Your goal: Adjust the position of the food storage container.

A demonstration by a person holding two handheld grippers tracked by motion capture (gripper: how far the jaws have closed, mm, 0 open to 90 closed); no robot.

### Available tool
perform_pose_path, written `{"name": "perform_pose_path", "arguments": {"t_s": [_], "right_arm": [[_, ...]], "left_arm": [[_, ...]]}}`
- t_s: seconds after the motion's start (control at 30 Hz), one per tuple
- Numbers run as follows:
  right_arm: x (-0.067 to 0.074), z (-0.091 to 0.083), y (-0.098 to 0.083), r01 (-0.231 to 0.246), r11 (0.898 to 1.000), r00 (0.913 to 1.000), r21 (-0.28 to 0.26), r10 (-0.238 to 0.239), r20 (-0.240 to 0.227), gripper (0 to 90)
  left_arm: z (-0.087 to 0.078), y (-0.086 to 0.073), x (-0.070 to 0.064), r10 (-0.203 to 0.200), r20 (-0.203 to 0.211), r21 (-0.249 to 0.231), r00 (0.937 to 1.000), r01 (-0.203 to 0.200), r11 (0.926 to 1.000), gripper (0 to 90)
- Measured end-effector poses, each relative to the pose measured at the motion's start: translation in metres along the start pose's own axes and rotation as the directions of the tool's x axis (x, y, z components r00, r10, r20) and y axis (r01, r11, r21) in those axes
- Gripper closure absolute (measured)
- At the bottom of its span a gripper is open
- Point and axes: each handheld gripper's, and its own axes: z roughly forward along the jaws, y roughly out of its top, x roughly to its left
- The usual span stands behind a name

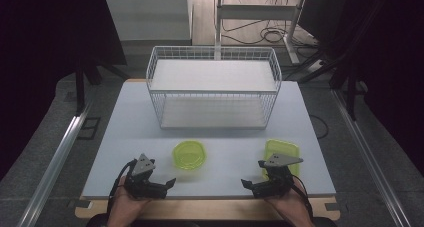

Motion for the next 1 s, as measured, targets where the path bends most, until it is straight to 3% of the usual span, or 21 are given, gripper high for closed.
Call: {"name": "perform_pose_path", "arguments": {"t_s": [0.2, 0.5, 0.7, 0.97, 1.0], "right_arm": [[-0.001, -0.004, 0.001, -0.001, 1.000, 0.9999, -0.018, 0.001, 0.011, 12.1], [-0.002, -0.006, 0.001, 0.007, 1.000, 0.9996, -0.026, -0.006, 0.028, 14.8], [-0.002, -0.005, 0.000, 0.011, 1.000, 0.9994, -0.021, -0.010, 0.033, 14.9], [-0.001, -0.006, 0.001, 0.024, 0.999, 0.9992, -0.029, -0.023, 0.032, 15.7], [-0.001, -0.006, 0.001, 0.024, 0.999, 0.9992, -0.029, -0.023, 0.032, 15.7]], "left_arm": [[-0.004, 0.000, -0.001, 0.015, -0.008, -0.015, 0.9999, -0.015, 0.9998, 7.6], [-0.006, 0.004, -0.005, 0.052, 0.020, -0.004, 0.9985, -0.051, 0.9987, 21.1], [-0.010, 0.011, -0.008, 0.041, 0.077, -0.016, 0.9962, -0.040, 0.9991, 37.4], [-0.005, 0.026, -0.019, 0.067, 0.119, -0.005, 0.9906, -0.067, 0.9977, 61.8], [-0.003, 0.029, -0.021, 0.068, 0.123, -0.001, 0.9901, -0.068, 0.9977, 61.8]]}}
